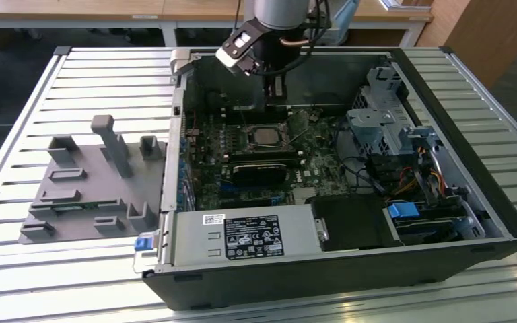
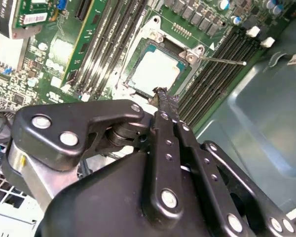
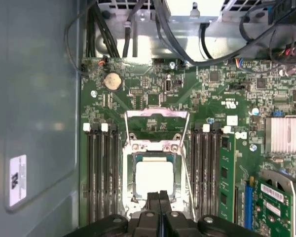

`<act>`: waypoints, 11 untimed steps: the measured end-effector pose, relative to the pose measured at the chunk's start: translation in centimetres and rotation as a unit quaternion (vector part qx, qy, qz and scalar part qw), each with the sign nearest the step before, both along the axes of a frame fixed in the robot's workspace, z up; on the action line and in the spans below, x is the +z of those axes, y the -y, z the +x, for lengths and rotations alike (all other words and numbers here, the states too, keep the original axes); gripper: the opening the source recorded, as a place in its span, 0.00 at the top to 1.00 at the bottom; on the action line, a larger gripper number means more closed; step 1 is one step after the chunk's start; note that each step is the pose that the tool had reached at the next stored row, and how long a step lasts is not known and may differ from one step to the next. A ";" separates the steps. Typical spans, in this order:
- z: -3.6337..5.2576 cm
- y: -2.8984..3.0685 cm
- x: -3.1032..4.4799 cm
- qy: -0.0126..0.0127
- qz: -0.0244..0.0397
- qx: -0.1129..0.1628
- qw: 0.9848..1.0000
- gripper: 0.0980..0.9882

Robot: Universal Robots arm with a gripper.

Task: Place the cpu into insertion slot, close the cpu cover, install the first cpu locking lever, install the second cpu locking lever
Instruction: 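Close the cpu cover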

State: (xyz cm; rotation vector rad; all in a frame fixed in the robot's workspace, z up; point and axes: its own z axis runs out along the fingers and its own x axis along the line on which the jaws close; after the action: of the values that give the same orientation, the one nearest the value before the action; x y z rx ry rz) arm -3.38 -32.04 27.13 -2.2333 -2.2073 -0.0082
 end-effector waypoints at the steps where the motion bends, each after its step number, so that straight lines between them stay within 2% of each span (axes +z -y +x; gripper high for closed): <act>1: -0.01 0.24 0.00 0.000 0.000 0.000 1.000 0.98; 3: -0.02 0.78 -0.01 0.000 0.000 0.000 1.000 0.98; 6: 0.02 1.09 -0.04 0.003 0.000 0.000 1.000 0.98; 11: 1.80 1.09 -0.13 0.003 0.000 0.004 1.000 0.98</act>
State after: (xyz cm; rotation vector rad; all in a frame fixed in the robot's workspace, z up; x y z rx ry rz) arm -1.58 -33.13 27.00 -2.2281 -2.2180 -0.0159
